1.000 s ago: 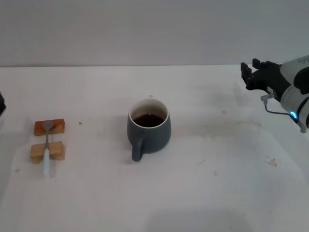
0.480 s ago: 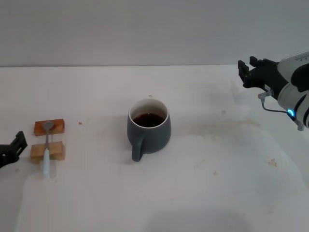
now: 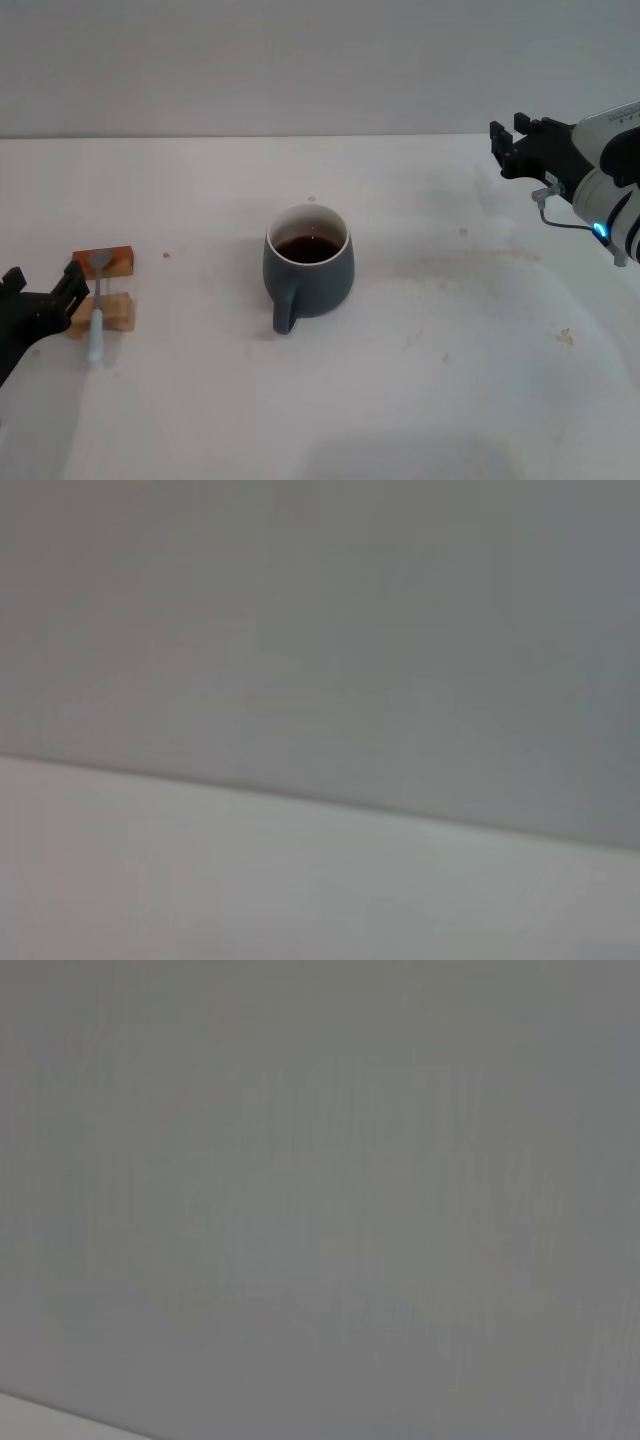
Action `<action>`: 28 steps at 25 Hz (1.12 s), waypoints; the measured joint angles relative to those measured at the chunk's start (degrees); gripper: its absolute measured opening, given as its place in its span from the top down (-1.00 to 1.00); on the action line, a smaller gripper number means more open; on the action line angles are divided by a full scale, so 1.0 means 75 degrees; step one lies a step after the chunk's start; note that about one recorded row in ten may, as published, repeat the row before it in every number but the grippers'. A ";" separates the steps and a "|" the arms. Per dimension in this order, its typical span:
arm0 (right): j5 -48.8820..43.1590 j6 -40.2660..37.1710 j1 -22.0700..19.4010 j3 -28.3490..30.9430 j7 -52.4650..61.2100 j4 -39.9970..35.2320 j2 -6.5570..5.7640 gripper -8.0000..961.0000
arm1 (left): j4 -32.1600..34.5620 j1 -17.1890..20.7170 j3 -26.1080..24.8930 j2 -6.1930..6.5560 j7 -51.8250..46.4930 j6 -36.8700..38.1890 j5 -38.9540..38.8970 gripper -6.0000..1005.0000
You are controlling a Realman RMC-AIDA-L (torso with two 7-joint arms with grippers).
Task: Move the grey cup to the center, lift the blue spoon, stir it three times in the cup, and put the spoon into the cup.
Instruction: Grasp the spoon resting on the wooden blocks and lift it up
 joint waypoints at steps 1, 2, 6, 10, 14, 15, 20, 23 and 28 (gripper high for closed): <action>-0.0001 0.0000 0.0000 0.0006 -0.0037 0.0000 0.0000 0.36 | 0.0189 0.0101 0.0108 -0.0004 -0.0011 0.0553 -0.0014 -0.35; -0.0001 0.0000 0.0000 0.0006 -0.0037 0.0000 0.0000 0.36 | 0.0189 0.0101 0.0108 -0.0004 -0.0011 0.0553 -0.0014 -0.35; -0.0001 0.0020 0.0000 0.0102 -0.0171 0.0000 0.0000 0.36 | 0.0965 0.0319 0.0409 -0.0024 0.0069 0.2258 -0.0086 -0.35; -0.0004 0.0048 0.0005 0.0109 -0.0181 -0.0001 -0.0011 0.36 | 0.1981 0.0259 0.0661 -0.0031 0.0131 0.3555 -0.0360 -0.35; -0.0008 0.0050 0.0005 0.0107 -0.0227 -0.0001 -0.0019 0.36 | 0.1981 0.0259 0.0661 -0.0031 0.0131 0.3555 -0.0360 -0.35; -0.0008 0.0052 0.0006 0.0106 -0.0311 0.0003 -0.0021 0.36 | 0.3199 -0.0089 0.1905 -0.0020 0.1685 0.5267 -0.2279 -0.35; -0.0009 0.0057 -0.0015 0.0105 -0.0359 0.0012 -0.0007 0.36 | 0.3463 -0.0327 0.2736 -0.0005 0.2857 0.5814 -0.3631 -0.35; -0.0009 0.0060 -0.0040 0.0105 -0.0360 0.0012 -0.0006 0.36 | 0.3665 -0.0511 0.2946 0.0011 0.2905 0.6014 -0.3962 -0.35; -0.0009 0.0079 -0.0090 0.0105 -0.0362 -0.0005 -0.0003 0.36 | 0.3940 -0.0852 0.3258 0.0001 0.2918 0.6221 -0.4389 -0.35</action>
